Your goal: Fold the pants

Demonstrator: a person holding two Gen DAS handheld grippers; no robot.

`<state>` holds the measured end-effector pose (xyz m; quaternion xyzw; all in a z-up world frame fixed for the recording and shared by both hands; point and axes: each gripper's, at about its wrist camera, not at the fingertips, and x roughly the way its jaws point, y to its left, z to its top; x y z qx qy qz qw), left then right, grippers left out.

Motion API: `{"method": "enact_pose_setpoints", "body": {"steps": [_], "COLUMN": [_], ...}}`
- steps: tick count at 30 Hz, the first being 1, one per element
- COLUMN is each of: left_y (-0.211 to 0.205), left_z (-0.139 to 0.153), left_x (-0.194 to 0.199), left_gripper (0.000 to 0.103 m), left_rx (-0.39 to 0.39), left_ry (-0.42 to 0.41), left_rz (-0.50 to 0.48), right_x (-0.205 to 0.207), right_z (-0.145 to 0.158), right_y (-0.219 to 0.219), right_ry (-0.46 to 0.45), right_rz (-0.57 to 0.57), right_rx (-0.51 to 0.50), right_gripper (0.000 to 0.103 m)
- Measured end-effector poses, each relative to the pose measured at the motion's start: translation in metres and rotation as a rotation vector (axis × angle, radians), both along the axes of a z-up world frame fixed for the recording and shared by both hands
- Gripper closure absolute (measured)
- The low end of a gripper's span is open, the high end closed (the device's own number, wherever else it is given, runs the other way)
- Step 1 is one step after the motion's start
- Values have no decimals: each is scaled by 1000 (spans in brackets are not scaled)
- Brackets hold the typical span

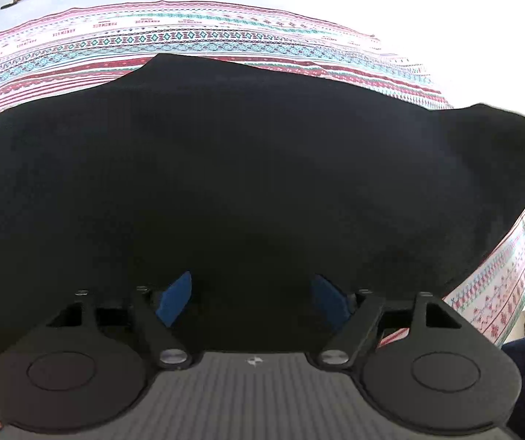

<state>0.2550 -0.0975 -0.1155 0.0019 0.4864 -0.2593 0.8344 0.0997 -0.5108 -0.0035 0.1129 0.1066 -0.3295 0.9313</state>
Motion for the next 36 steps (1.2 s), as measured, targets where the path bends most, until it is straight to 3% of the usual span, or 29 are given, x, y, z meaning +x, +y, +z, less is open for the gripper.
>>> {"method": "enact_pose_setpoints", "body": {"steps": [5, 8, 12, 15, 17, 19, 21, 23, 25, 26, 28, 33, 36], "left_y": [37, 61, 89, 96, 98, 99, 95, 93, 92, 91, 87, 80, 78], "left_z": [6, 9, 8, 7, 8, 8, 5, 3, 10, 11, 10, -4, -10], "left_x": [28, 43, 50, 52, 51, 51, 56, 65, 52, 50, 49, 66, 70], "left_gripper": [27, 26, 25, 25, 25, 25, 25, 25, 25, 25, 25, 25, 25], "left_rx": [-126, -200, -291, -295, -293, -293, -294, -294, -298, -304, -324, -440, -514], "left_ry": [47, 67, 125, 136, 137, 141, 144, 144, 143, 146, 161, 266, 333], "left_rz": [165, 263, 350, 365, 358, 345, 333, 325, 316, 308, 291, 287, 283], "right_x": [29, 46, 51, 38, 27, 27, 30, 34, 38, 40, 40, 28, 25], "right_z": [3, -35, -117, -160, -166, -158, -150, -145, -145, -145, -144, -132, -131], "right_y": [139, 231, 329, 367, 375, 370, 359, 348, 340, 337, 334, 343, 346], "right_ry": [80, 243, 530, 641, 621, 603, 587, 591, 604, 617, 624, 554, 564], "right_rz": [409, 688, 964, 1059, 1037, 1029, 993, 981, 997, 1015, 1054, 1063, 1075], "right_rx": [-350, -474, -572, -711, -813, -792, -755, -708, -648, -618, -553, -540, -532], "right_gripper": [99, 99, 96, 84, 75, 47, 37, 37, 46, 55, 94, 96, 93]}}
